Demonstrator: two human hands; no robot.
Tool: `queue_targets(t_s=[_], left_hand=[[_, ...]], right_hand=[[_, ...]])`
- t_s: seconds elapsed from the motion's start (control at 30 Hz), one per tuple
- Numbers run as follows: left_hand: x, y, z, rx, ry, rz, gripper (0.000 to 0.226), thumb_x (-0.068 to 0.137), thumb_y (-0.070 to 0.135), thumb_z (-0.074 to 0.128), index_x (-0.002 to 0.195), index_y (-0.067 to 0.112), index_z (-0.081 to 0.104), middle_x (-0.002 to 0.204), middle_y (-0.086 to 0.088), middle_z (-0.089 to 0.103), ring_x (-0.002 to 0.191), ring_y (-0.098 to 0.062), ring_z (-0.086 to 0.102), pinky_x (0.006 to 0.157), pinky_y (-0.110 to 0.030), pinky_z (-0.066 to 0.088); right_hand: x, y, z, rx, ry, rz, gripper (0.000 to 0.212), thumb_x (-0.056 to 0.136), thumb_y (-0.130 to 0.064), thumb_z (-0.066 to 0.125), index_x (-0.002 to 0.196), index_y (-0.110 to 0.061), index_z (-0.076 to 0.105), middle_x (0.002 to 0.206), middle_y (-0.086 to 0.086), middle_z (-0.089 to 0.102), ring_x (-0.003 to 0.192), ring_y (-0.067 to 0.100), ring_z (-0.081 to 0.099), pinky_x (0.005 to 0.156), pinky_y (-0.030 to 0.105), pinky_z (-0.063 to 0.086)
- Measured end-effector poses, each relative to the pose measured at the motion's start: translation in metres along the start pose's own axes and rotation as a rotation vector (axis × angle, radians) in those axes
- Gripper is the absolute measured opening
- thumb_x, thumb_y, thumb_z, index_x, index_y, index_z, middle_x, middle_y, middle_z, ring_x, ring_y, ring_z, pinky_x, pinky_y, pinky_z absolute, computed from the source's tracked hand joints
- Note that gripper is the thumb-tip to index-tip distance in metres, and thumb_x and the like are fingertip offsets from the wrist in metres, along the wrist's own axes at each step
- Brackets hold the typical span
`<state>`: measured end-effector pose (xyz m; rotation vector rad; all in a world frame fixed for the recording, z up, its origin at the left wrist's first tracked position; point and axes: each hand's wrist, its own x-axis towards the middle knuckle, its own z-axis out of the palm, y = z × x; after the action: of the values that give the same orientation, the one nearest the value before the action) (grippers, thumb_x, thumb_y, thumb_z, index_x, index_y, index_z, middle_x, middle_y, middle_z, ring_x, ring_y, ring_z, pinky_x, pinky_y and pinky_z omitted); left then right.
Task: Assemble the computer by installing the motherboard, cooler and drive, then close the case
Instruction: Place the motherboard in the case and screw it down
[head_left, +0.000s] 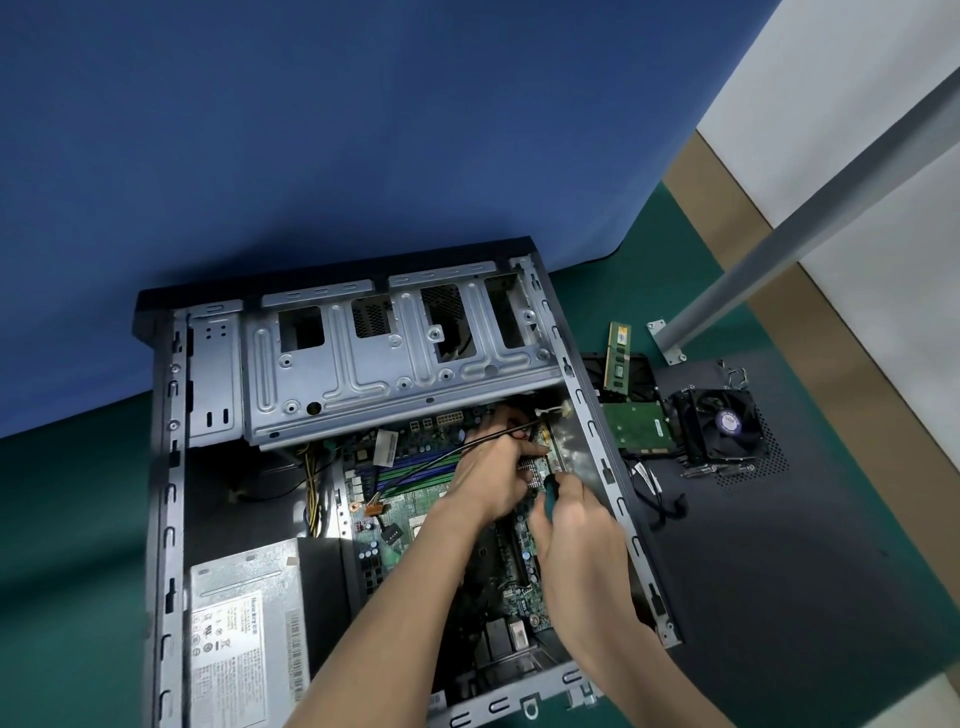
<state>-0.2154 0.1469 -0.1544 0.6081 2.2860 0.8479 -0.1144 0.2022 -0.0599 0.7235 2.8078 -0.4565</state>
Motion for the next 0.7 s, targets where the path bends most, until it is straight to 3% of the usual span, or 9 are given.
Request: queue_targets(t_s=[0.17,0.27,0.37,0.4,0.47,0.53,0.63,0.7], left_hand=[[-0.002,0.006,-0.003,0.073,-0.005,0.019,0.043,0.088,0.015,0.058,0.128,0.03,0.058,0.134,-0.009,0.043,0.129,-0.028,0.036,0.107,-0.036,0.031],[-0.015,0.008,0.0,0.115,0.049,0.102,0.043,0.092,0.023,0.052,0.134,0.03,0.051,0.145,-0.009,0.033,0.135,-0.03,0.023,0.112,-0.038,0.023],[-0.029,0.013,0.01,-0.018,0.119,0.174,0.036,0.099,0.03,0.041,0.133,0.025,0.051,0.144,0.001,0.042,0.138,-0.019,0.029,0.114,-0.034,0.023],[-0.031,0.016,0.011,-0.031,0.113,0.177,0.034,0.101,0.031,0.036,0.129,0.021,0.053,0.136,-0.001,0.051,0.131,-0.015,0.04,0.111,-0.032,0.028],[-0.034,0.023,0.009,-0.026,0.138,0.162,0.03,0.102,0.028,0.03,0.103,0.015,0.057,0.099,-0.006,0.064,0.094,-0.011,0.057,0.102,-0.035,0.038],[-0.035,0.027,0.002,-0.089,0.16,0.105,0.029,0.101,0.023,0.031,0.083,0.015,0.052,0.074,-0.006,0.059,0.069,-0.015,0.055,0.091,-0.041,0.044],[-0.032,0.026,0.0,-0.155,0.155,0.02,0.016,0.09,0.02,0.046,0.082,0.03,0.056,0.074,0.003,0.061,0.066,-0.019,0.055,0.058,-0.029,0.042],[-0.031,0.026,0.0,-0.119,0.178,0.062,0.02,0.084,0.022,0.049,0.069,0.036,0.048,0.068,0.01,0.054,0.065,-0.015,0.049,0.053,-0.027,0.03]], right_hand=[[0.002,-0.003,0.0,0.083,0.064,0.031,0.027,0.103,-0.027,0.036,0.115,-0.008,0.051,0.1,0.004,0.064,0.087,0.019,0.064,0.069,0.026,0.047],[0.009,-0.013,-0.001,0.168,0.108,0.183,0.033,0.103,-0.033,0.036,0.11,-0.005,0.052,0.089,0.009,0.068,0.082,0.026,0.065,0.063,0.031,0.043],[0.015,-0.026,-0.004,0.259,0.15,0.364,0.04,0.102,-0.04,0.034,0.098,-0.006,0.055,0.088,0.012,0.068,0.084,0.031,0.065,0.066,0.036,0.045],[0.015,-0.03,-0.006,0.287,0.157,0.41,0.043,0.101,-0.043,0.032,0.091,-0.007,0.054,0.087,0.012,0.068,0.083,0.031,0.064,0.064,0.035,0.044],[0.016,-0.036,-0.01,0.338,0.14,0.477,0.051,0.1,-0.05,0.029,0.08,-0.009,0.052,0.085,0.012,0.067,0.083,0.032,0.063,0.063,0.034,0.043],[0.019,-0.038,-0.019,0.42,0.064,0.501,0.056,0.098,-0.056,0.028,0.074,-0.01,0.051,0.082,0.012,0.067,0.081,0.032,0.064,0.068,0.035,0.049],[0.016,-0.038,-0.037,0.343,-0.057,0.376,0.051,0.095,-0.057,0.038,0.085,-0.009,0.051,0.085,0.01,0.067,0.076,0.029,0.065,0.069,0.035,0.052],[0.012,-0.033,-0.052,0.09,-0.013,0.2,0.033,0.095,-0.048,0.046,0.098,-0.016,0.044,0.097,0.003,0.065,0.083,0.026,0.063,0.065,0.031,0.043]])
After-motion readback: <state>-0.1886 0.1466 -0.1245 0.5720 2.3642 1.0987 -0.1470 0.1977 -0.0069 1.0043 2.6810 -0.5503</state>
